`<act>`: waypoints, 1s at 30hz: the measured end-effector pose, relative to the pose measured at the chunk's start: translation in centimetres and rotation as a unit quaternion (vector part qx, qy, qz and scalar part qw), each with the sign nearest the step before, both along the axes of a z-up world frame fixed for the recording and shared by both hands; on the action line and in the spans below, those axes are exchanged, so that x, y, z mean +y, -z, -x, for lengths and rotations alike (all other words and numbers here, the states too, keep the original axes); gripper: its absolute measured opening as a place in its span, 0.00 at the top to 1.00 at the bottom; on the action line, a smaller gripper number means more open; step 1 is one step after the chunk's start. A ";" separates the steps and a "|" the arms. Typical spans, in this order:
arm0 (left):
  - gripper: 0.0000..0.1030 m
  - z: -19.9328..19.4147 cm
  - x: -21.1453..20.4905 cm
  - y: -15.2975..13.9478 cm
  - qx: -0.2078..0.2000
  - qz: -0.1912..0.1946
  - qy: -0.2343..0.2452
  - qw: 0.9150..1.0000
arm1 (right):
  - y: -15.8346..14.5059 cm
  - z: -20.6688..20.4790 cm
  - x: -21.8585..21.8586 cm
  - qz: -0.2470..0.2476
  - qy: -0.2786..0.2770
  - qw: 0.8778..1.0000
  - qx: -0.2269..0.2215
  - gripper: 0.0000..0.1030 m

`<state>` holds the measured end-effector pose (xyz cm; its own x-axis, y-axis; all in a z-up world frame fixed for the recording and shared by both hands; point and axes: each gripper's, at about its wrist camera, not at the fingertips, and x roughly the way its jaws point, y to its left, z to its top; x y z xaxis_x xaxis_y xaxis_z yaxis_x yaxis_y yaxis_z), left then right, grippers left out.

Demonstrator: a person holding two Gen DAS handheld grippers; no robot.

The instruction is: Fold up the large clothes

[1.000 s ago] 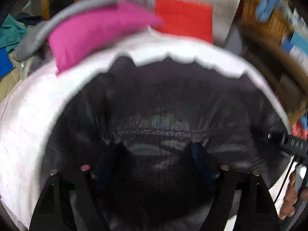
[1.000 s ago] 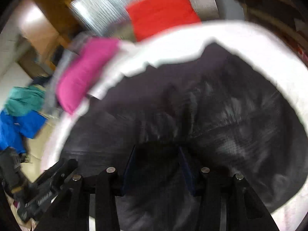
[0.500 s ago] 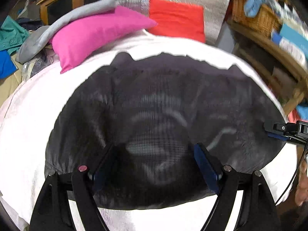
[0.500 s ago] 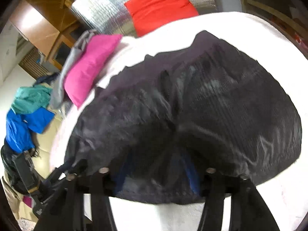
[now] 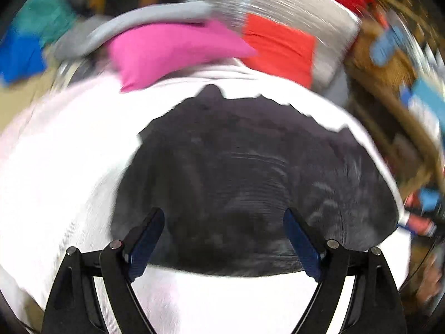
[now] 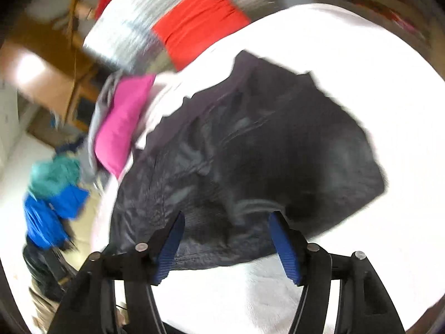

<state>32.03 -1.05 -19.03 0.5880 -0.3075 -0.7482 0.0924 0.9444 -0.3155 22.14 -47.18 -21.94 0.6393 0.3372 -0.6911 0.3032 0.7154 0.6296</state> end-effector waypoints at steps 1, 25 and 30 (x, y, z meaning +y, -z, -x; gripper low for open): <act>0.15 0.2 1.3 0.4 0.014 0.021 -0.019 1.000 | 0.4 0.6 -0.8 -0.017 0.004 1.000 0.006 0.32; 0.43 -4.6 4.5 5.5 0.061 0.180 -0.110 0.976 | 4.9 -2.2 1.0 -0.040 0.108 0.993 -0.018 0.56; 0.39 -5.1 4.2 6.0 0.075 0.139 -0.110 0.981 | 6.9 -3.2 1.2 -0.046 0.098 0.994 0.018 0.56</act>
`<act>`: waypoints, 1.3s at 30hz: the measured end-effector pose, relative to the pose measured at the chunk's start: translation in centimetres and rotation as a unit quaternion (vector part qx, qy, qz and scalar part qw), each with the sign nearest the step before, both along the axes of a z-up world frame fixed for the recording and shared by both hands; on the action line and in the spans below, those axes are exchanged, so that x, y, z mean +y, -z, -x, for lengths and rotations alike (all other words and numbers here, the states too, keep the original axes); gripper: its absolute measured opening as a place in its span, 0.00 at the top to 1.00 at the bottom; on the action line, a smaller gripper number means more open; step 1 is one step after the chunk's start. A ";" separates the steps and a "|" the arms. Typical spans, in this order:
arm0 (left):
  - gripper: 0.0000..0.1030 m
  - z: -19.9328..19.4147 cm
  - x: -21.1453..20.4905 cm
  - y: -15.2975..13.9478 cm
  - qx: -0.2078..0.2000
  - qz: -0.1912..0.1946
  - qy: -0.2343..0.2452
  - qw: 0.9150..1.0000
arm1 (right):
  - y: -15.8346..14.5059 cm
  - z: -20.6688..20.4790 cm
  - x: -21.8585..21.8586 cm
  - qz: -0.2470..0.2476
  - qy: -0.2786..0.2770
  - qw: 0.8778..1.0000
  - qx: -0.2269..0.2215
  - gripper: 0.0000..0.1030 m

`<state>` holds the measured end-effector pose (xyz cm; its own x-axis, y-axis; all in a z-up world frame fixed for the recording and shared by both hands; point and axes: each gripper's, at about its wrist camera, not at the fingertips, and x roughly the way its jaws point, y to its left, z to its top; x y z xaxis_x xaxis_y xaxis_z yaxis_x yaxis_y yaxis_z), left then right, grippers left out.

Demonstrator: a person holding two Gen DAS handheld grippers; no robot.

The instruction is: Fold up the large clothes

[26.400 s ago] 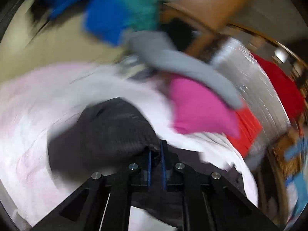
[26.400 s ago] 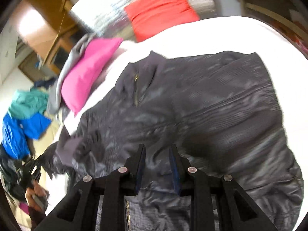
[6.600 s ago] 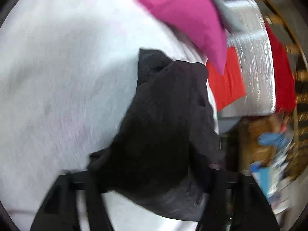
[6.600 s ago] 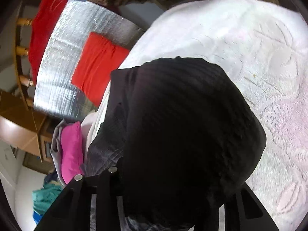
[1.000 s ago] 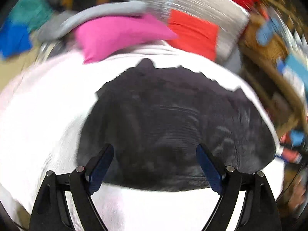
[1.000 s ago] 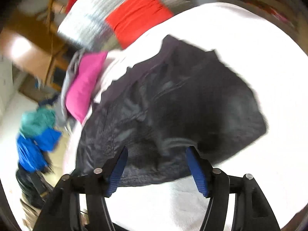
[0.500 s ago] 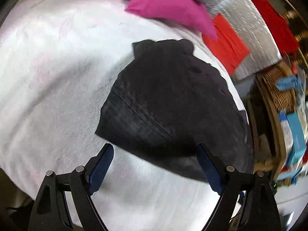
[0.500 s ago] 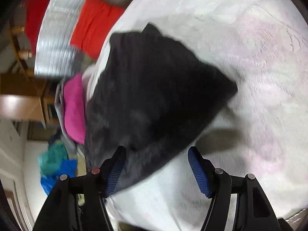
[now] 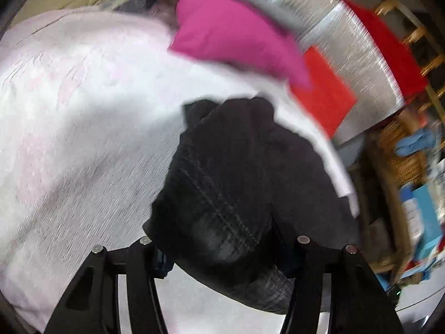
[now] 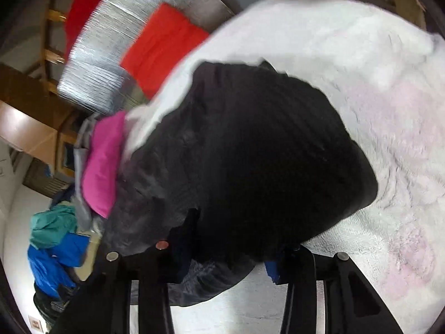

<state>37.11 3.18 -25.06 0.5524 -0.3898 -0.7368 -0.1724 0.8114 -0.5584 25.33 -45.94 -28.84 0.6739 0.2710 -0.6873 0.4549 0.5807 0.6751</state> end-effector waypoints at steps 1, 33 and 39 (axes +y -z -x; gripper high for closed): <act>0.37 0.3 -0.1 0.6 0.014 -0.005 -0.003 1.000 | 0.3 -0.3 -0.3 -0.018 0.003 1.000 0.002 0.54; 0.27 5.4 -5.4 -6.4 -0.104 -0.306 0.029 0.946 | -4.2 -2.7 3.2 0.233 -0.063 0.970 0.034 0.33; 0.27 5.6 -5.6 -6.3 -0.104 -0.310 0.032 0.945 | -6.7 -0.7 3.0 0.224 -0.044 0.973 -0.035 0.33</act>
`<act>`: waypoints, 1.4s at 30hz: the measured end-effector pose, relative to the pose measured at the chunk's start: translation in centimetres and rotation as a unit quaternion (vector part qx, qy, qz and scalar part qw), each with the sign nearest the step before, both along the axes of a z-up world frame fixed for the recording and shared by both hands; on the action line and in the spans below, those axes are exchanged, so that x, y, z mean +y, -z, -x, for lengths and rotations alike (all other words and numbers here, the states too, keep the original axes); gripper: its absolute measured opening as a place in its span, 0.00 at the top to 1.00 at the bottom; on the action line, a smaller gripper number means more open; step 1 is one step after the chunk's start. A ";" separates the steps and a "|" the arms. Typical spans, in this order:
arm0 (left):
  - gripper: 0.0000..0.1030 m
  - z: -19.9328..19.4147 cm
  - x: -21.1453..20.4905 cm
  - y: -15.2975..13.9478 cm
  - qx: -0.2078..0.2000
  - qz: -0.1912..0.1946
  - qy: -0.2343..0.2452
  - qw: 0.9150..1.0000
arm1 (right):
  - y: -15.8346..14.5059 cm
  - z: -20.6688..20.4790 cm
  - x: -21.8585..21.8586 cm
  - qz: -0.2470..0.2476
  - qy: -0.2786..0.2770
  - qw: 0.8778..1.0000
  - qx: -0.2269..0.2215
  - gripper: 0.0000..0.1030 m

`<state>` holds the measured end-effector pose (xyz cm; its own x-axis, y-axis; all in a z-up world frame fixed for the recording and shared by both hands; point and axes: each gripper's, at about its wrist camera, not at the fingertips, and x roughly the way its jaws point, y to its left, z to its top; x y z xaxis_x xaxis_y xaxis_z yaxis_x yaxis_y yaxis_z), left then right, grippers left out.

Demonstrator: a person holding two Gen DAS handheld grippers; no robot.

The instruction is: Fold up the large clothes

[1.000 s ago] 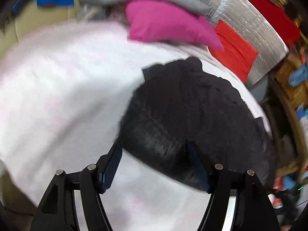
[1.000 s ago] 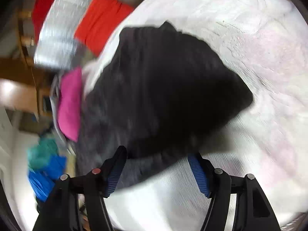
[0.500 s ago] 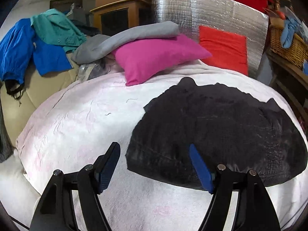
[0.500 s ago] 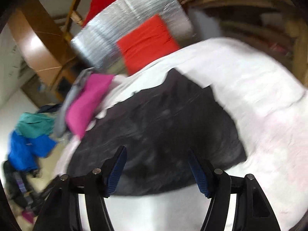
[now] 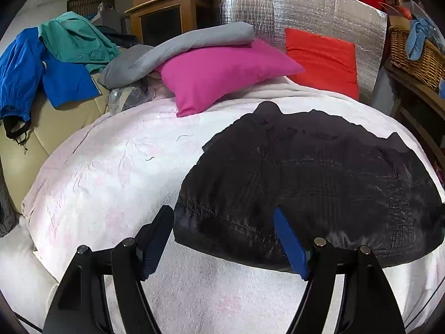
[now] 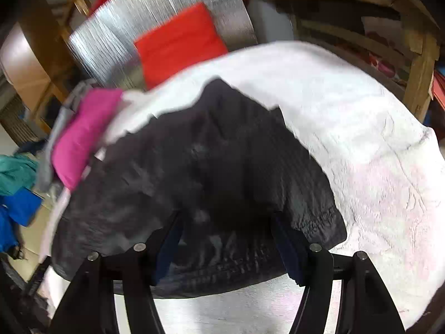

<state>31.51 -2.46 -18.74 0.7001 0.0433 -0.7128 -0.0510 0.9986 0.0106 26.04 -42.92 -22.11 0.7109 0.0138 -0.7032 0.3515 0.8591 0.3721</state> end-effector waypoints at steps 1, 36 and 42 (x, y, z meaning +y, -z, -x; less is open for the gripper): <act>0.27 0.0 0.0 0.1 0.001 -0.001 0.000 1.000 | -0.2 0.1 0.1 0.004 -0.005 1.000 -0.004 0.33; 0.11 -15.1 6.7 9.1 0.228 0.402 0.105 0.881 | 7.1 -9.4 -11.4 -0.201 -0.082 0.975 0.037 0.11; 0.09 -15.5 5.3 9.2 0.213 0.416 0.116 0.877 | 7.2 -11.2 -8.0 -0.196 -0.108 0.974 0.033 0.11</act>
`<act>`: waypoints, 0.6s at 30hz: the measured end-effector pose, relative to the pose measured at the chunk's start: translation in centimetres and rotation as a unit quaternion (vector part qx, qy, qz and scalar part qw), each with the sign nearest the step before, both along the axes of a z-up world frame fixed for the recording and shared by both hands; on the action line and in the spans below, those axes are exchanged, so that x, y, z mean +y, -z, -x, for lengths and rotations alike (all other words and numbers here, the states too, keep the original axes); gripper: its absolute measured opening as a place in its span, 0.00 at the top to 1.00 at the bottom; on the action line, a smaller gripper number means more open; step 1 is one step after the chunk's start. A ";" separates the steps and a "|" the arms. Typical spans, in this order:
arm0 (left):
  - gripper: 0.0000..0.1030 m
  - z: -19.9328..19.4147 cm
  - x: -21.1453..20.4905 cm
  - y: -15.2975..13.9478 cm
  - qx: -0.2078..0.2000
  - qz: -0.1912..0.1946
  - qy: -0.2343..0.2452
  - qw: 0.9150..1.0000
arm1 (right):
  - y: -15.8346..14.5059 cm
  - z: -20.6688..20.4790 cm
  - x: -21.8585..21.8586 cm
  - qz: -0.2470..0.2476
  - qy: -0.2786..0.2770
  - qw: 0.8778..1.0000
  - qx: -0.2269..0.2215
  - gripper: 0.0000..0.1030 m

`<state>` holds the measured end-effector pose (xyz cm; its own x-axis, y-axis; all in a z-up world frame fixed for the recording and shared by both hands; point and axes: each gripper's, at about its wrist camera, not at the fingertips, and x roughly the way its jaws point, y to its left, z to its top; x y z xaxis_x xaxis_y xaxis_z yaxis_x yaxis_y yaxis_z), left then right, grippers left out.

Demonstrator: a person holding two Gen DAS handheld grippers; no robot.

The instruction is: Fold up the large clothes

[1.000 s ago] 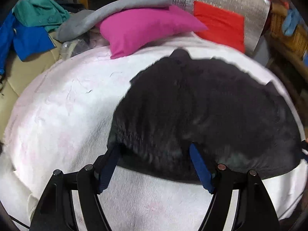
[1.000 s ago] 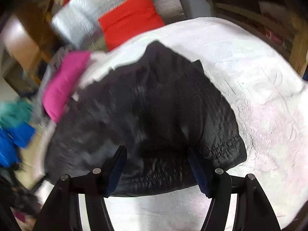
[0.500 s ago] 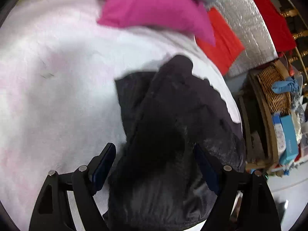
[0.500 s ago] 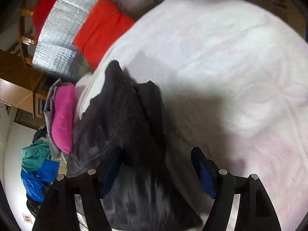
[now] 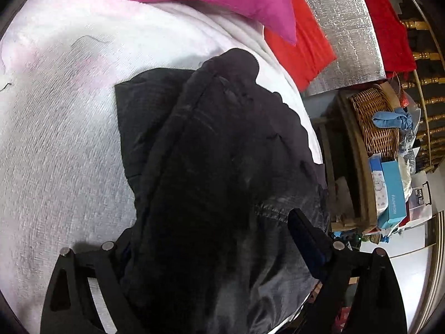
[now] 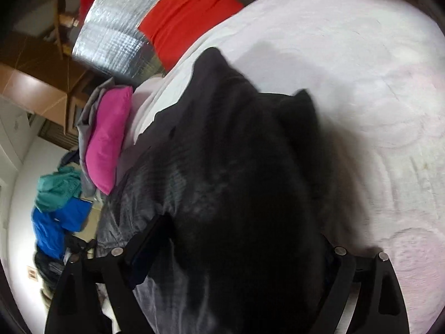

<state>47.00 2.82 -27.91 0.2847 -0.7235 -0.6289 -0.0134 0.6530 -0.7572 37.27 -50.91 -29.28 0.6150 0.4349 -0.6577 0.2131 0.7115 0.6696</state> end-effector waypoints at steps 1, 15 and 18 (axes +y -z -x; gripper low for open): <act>0.10 0.1 -0.2 -0.1 -0.007 0.007 -0.005 1.000 | -0.1 -0.1 0.3 0.000 0.006 1.000 0.002 0.13; 0.71 2.2 0.3 -2.5 -0.062 0.001 -0.027 0.998 | -5.1 3.2 2.4 0.014 0.045 0.998 -0.033 0.71; 0.72 3.8 0.9 -3.3 -0.063 0.007 -0.029 0.998 | -6.0 4.3 3.1 0.014 0.041 0.998 -0.046 0.71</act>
<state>43.23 3.69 -24.64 0.4021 -0.7116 -0.5762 0.0441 0.6436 -0.7641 32.94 -47.76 -23.27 0.7053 0.3633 -0.6088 0.2098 0.7134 0.6687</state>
